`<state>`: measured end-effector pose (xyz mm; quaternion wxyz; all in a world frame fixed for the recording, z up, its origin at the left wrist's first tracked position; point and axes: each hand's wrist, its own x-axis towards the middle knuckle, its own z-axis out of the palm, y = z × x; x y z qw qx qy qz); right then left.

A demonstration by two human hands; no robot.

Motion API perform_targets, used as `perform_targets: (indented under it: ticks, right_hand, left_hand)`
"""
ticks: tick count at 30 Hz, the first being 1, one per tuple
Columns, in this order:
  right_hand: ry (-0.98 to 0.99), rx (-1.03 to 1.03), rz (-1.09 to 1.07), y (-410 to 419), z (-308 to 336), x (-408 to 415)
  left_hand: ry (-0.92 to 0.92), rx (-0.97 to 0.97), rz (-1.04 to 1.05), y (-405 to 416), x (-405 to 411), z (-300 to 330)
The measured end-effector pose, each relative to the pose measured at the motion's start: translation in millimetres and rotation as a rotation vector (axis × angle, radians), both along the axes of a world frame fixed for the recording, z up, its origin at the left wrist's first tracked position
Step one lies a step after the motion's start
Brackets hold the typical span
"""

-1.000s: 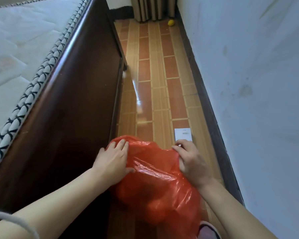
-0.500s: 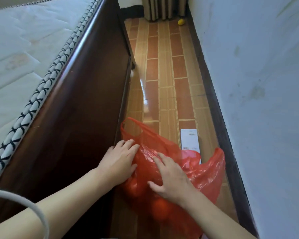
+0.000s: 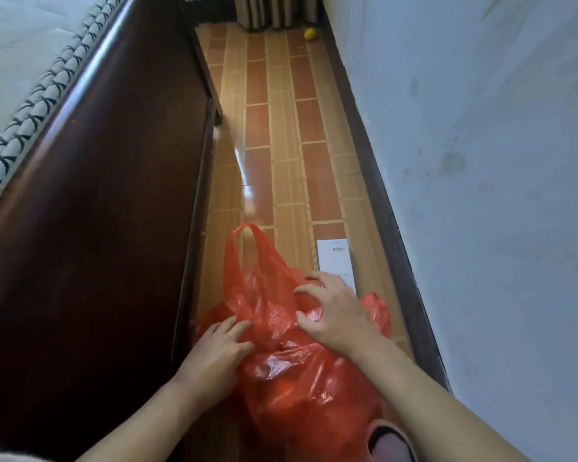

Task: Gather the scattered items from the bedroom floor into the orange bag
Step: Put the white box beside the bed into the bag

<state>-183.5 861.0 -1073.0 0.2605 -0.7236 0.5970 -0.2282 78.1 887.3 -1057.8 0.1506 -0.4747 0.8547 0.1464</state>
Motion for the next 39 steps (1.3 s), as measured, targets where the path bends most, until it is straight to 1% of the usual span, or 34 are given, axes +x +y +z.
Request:
perform_targets:
  ticks: [2, 3, 4, 8, 10, 12, 14, 16, 18, 20, 23, 26, 28, 31, 33, 34, 37, 39]
  right_hand:
    - [0.193, 0.253, 0.081, 2, -18, -6]
    - [0.252, 0.344, 0.135, 7, -28, -3]
    - [0.29, 0.387, 0.178, 13, -37, 3]
    - [0.394, 0.416, 0.242, 18, -59, 28]
    - [0.422, 0.421, 0.284, 23, -69, 31]
    - [0.375, 0.448, 0.309, 29, -78, 26]
    - [0.309, 0.466, 0.32, 30, -82, 16]
    - [0.245, 0.422, 0.328, 28, -84, 10]
    - [0.18, 0.369, 0.272, 26, -84, 8]
    - [0.114, 0.288, 0.163, 19, -79, 7]
    - [0.057, 0.176, -0.012, -2, -65, -9]
    - [0.089, 0.159, -0.138, -20, -51, -32]
    - [0.15, 0.202, -0.197, -25, -50, -46]
    - [0.224, 0.284, -0.271, -24, -54, -59]
    - [0.227, 0.283, -0.278, -23, -52, -58]
    - [0.213, 0.237, -0.267, -22, -49, -54]
    - [0.14, -0.022, -0.174, -17, -33, -34]
    - [0.025, -0.144, -0.088, -15, -15, -19]
  left_hand:
    - [0.132, -0.057, 0.078, -4, 12, 3]
    - [0.173, -0.072, 0.111, -5, 17, 5]
    - [0.201, -0.085, 0.131, -5, 21, 7]
    - [0.327, -0.04, 0.239, 0, 25, 9]
    - [0.364, 0.017, 0.335, 4, 23, 8]
    - [0.374, 0.055, 0.409, 6, 13, 7]
    - [0.323, 0.077, 0.433, 6, -4, 6]
    - [0.255, 0.116, 0.448, 6, -17, 1]
    - [0.193, 0.132, 0.401, 4, -22, -4]
    - [0.166, 0.092, 0.37, 0, -14, -8]
    - [0.215, -0.042, 0.42, -13, 7, -4]
    - [0.231, -0.149, 0.528, -23, 28, 3]
    - [0.181, -0.181, 0.568, -25, 36, 4]
    - [0.108, -0.179, 0.644, -23, 40, 4]
    - [0.102, -0.181, 0.653, -22, 40, 3]
    - [0.131, -0.181, 0.642, -22, 37, 3]
    - [0.218, -0.23, 0.56, -23, 26, 7]
    - [0.24, -0.315, 0.523, -27, 16, 13]
